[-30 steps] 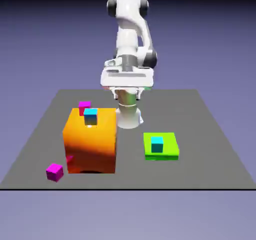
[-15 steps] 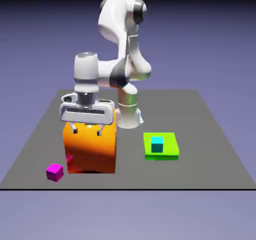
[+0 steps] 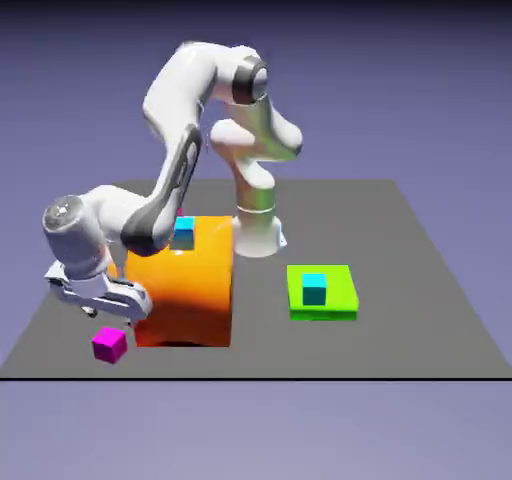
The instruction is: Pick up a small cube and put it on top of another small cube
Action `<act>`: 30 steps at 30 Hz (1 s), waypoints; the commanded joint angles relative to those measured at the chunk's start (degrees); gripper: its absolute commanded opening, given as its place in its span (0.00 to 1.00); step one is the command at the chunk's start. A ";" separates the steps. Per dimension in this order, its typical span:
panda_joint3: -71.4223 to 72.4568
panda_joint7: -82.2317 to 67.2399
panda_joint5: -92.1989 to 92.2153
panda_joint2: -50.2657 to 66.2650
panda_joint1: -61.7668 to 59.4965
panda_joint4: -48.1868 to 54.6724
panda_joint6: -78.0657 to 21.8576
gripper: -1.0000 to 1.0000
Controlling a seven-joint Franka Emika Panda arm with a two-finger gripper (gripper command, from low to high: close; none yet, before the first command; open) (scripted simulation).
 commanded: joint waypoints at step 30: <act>3.34 5.80 -7.08 -22.39 29.70 -17.67 -16.67 0.00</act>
